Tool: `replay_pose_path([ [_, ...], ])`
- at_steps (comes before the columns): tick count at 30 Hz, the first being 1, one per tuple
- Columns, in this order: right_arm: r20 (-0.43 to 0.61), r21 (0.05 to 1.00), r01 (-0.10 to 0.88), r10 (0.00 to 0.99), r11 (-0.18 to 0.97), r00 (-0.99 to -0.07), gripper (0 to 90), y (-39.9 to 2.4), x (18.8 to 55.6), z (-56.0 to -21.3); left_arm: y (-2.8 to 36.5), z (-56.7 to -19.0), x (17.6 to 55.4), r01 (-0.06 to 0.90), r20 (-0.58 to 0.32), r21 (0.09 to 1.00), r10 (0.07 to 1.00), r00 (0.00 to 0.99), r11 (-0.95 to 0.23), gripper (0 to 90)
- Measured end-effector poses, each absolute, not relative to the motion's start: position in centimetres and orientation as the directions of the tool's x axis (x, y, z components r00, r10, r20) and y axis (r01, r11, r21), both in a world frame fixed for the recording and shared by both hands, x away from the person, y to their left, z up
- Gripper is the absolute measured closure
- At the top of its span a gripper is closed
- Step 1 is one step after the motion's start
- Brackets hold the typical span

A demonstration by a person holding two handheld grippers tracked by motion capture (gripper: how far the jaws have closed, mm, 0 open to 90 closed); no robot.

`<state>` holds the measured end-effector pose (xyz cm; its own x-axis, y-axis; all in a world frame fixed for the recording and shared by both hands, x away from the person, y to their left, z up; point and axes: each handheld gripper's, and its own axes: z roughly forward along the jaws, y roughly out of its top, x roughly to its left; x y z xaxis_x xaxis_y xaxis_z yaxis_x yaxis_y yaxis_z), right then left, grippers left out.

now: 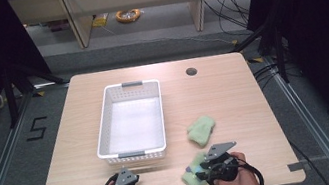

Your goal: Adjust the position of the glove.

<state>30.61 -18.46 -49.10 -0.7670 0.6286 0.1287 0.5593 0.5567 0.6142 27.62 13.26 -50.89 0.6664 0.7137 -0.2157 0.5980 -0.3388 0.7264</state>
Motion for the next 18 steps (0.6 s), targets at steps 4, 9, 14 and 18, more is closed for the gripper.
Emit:
replay_pose_path([
  [4,0.135,0.606,0.564,0.626,0.561,-0.768,70.2,-18.3,30.6,-49.5,13.1,-50.9,27.6,0.585,-0.215,0.742,0.711,0.670,-0.328,16.4],
  [9,0.097,0.635,0.519,0.608,0.572,-0.788,84.2,-18.3,30.9,-49.9,13.2,-50.9,27.6,0.582,-0.209,0.740,0.706,0.676,-0.338,16.4],
  [14,0.105,0.663,0.493,0.583,0.563,-0.806,86.9,-18.6,30.7,-49.2,13.2,-50.9,27.6,0.582,-0.209,0.741,0.707,0.675,-0.336,16.5],
  [18,0.112,0.690,0.475,0.567,0.547,-0.816,87.2,-19.3,30.5,-47.7,13.3,-50.8,27.6,0.582,-0.210,0.739,0.703,0.679,-0.341,16.5],
])
